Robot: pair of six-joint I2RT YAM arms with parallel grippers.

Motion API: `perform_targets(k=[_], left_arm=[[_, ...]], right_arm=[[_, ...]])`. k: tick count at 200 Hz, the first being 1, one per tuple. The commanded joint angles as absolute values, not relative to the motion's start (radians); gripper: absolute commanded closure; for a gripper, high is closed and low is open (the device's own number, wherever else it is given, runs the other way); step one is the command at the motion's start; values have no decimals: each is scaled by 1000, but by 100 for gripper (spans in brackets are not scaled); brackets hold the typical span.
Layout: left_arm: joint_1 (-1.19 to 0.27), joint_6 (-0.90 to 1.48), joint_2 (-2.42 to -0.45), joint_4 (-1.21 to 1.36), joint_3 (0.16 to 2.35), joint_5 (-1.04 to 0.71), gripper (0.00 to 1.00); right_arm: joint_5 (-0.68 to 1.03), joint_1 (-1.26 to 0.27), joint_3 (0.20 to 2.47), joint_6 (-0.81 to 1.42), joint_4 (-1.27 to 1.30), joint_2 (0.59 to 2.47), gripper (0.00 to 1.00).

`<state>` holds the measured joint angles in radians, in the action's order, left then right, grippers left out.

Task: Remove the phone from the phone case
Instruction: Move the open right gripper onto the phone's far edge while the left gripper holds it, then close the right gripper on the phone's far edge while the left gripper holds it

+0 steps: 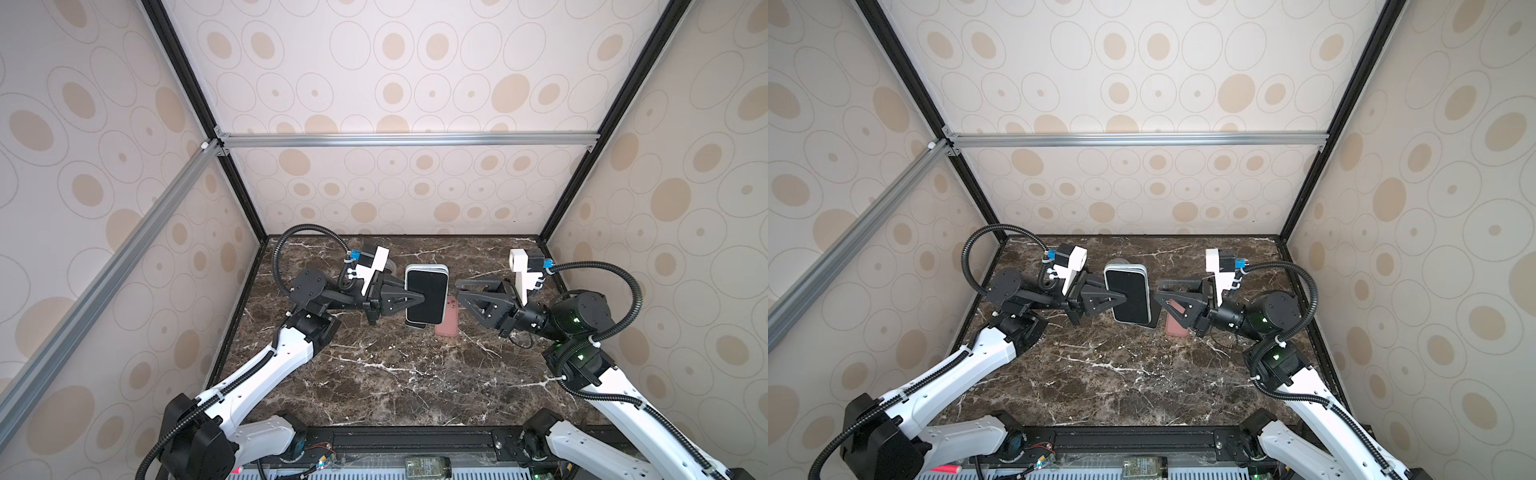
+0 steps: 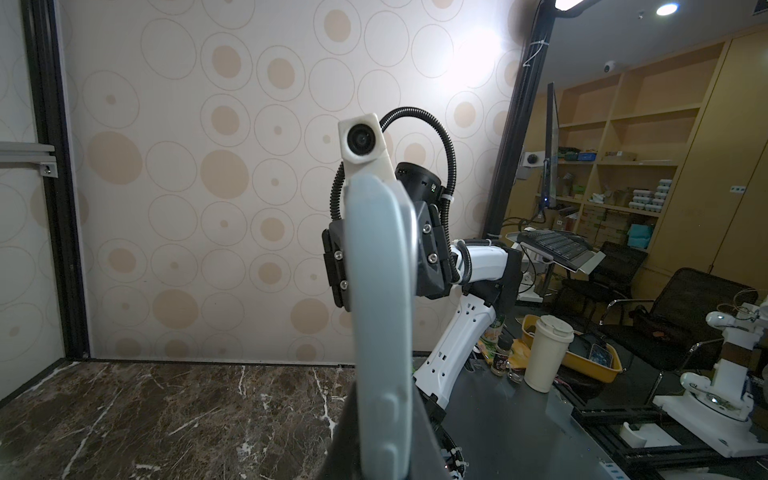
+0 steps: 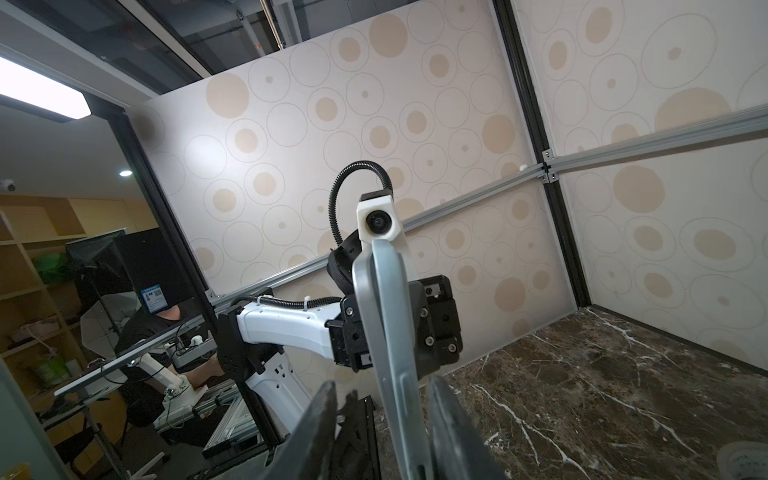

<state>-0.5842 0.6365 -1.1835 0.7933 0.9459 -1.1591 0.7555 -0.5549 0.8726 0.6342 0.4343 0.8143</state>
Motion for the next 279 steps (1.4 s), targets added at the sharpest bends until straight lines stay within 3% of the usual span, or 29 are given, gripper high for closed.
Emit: perform_targets(k=[1, 117, 233, 279], left_arm=[[-594, 612, -1155, 825, 969, -1163, 100], [-613, 596, -1167, 810, 984, -1175, 100], [-626, 579, -1174, 785, 997, -1180, 100], [-626, 552, -1173, 750, 1000, -1160, 100]], right_arm=[[784, -556, 913, 630, 423, 817, 63], [770, -556, 928, 574, 275, 847, 69], [683, -564, 1006, 378, -61, 870, 75], [787, -566, 988, 346, -30, 853, 76]])
